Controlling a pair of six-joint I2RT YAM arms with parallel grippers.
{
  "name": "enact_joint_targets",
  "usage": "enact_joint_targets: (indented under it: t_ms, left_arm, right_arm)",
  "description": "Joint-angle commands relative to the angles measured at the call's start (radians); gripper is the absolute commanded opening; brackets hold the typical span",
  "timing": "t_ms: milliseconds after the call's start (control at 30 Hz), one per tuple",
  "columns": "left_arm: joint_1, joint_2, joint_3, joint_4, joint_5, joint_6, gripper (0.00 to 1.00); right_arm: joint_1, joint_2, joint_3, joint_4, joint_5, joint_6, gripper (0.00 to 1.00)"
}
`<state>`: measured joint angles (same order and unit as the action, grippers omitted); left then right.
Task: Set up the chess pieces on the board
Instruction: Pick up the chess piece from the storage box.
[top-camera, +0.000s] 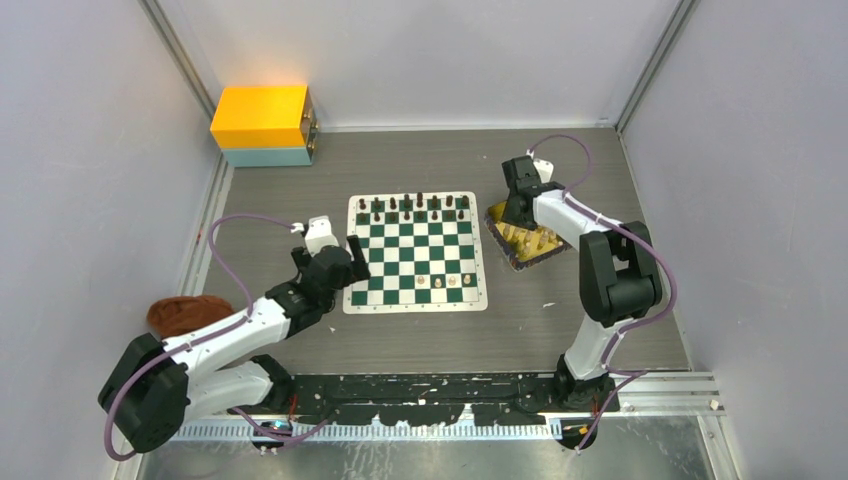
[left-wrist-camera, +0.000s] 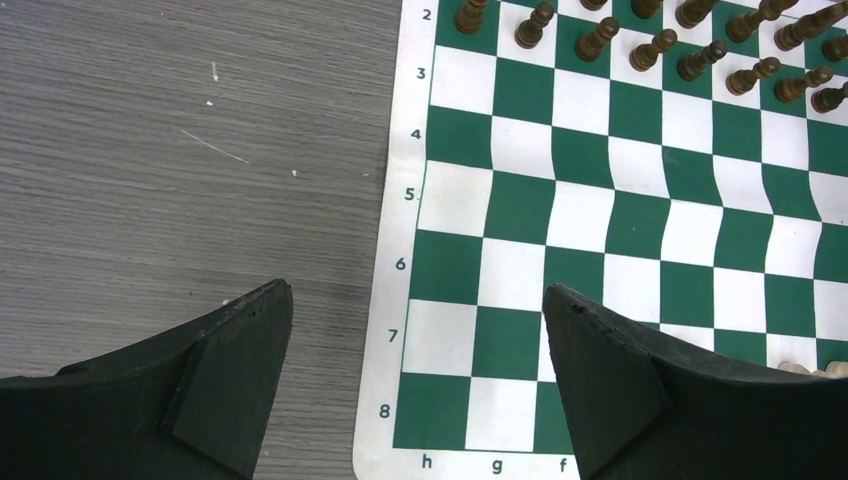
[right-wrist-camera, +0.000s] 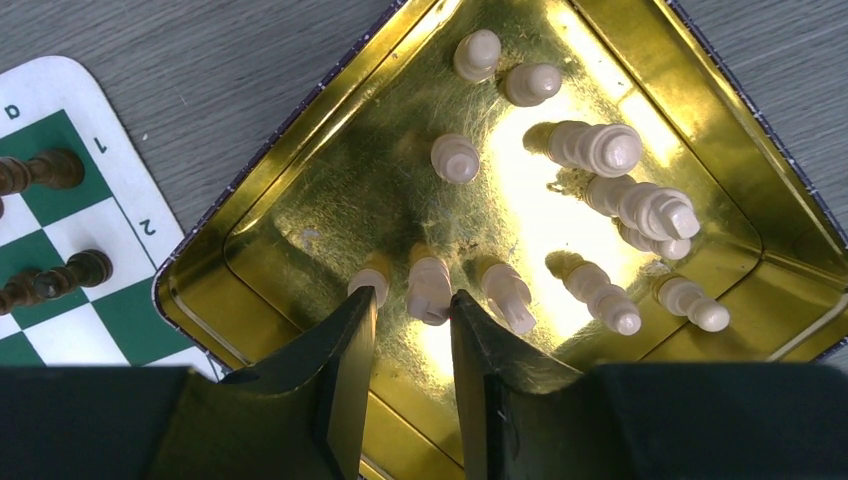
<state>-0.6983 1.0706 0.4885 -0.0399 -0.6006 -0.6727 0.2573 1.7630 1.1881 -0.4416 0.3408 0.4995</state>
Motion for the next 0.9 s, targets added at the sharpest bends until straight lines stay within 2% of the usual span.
enact_joint_targets:
  t_ms: [0,400,600,767,867]
  left_arm:
    - [0.0,0.004,0.04,0.065,-0.022,0.007,0.96]
    - [0.0,0.024,0.04,0.075,-0.024,0.008,0.96]
    - [0.0,0.029,0.042,0.075,-0.025,0.01,0.96]
    - [0.0,0.033,0.043,0.077,-0.022,0.01,0.96]
    - [0.0,0.036,0.046,0.077,-0.02,0.009,0.96]
  right_arm:
    - [-0.011,0.006,-0.008,0.04,-0.012,0.01,0.39]
    - [-0.02,0.017,-0.017,0.048,-0.031,0.014,0.3]
    - [-0.021,0.012,-0.022,0.051,-0.033,0.016,0.16]
    - [-0.022,-0.009,-0.015,0.045,-0.021,0.013,0.01]
    - [-0.021,-0.02,-0.001,0.031,-0.016,0.006,0.01]
